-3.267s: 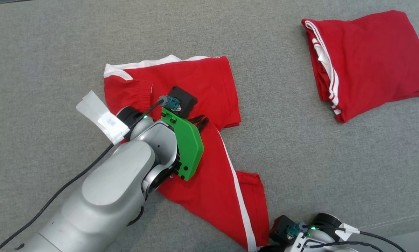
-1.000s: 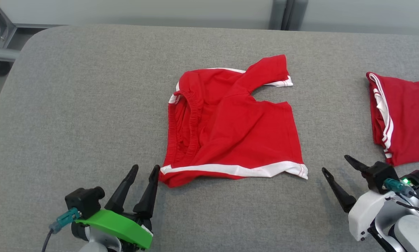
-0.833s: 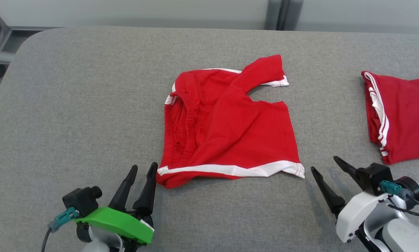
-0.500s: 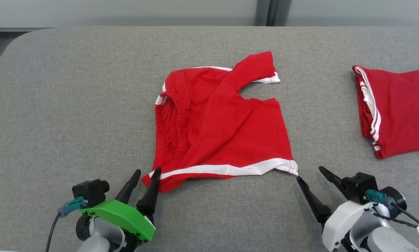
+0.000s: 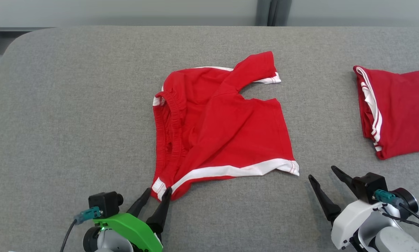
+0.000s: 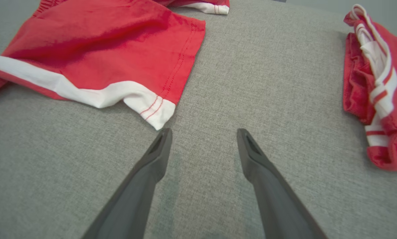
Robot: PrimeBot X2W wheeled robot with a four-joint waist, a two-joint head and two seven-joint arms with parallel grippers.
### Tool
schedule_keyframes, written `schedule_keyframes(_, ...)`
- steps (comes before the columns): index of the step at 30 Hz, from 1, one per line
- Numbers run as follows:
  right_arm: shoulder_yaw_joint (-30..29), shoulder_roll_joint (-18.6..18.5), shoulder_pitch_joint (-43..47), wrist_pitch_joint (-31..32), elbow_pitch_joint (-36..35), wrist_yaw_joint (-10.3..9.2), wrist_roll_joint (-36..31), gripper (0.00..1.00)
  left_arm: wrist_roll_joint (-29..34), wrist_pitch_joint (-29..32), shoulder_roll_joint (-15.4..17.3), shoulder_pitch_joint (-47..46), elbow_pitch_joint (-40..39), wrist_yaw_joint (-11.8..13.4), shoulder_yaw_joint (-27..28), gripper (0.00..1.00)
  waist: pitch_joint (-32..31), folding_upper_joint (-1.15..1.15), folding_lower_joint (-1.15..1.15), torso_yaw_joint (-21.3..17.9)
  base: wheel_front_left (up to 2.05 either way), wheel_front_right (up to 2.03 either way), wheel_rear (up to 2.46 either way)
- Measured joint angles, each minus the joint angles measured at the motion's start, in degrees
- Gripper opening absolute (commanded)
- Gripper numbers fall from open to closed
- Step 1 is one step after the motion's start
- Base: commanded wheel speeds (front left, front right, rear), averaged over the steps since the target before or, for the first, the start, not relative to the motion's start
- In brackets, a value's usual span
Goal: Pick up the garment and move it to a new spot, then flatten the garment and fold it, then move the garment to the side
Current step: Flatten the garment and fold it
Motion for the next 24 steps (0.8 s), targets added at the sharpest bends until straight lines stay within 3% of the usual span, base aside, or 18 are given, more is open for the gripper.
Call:
schedule_keyframes(14, 0.65, 0.01, 0.02, -0.45, 0.74, 0.0, -1.2, 1.0, 3.07, -1.76, 1.23, 0.98, -0.91, 1.22, -0.04, 1.0, -1.2, 0.0, 0.0, 1.98, 0.0, 0.0, 0.0)
schedule_keyframes(18, 1.1, 0.04, 0.02, -0.45, 0.77, 0.01, -1.51, 1.0, 3.76, -2.29, 1.35, -1.37, -4.3, 0.09, -0.57, 1.0, -1.33, 0.0, 0.0, 2.2, 0.0, 0.0, 0.0)
schedule_keyframes(24, 2.68, 0.85, -0.56, 0.08, 0.74, 0.6, -1.97, 1.0, 5.53, 2.4, 3.9, -3.82, -3.77, -2.18, -4.94, 1.0, -0.86, 0.0, 0.0, 1.67, 0.0, 0.0, 0.0)
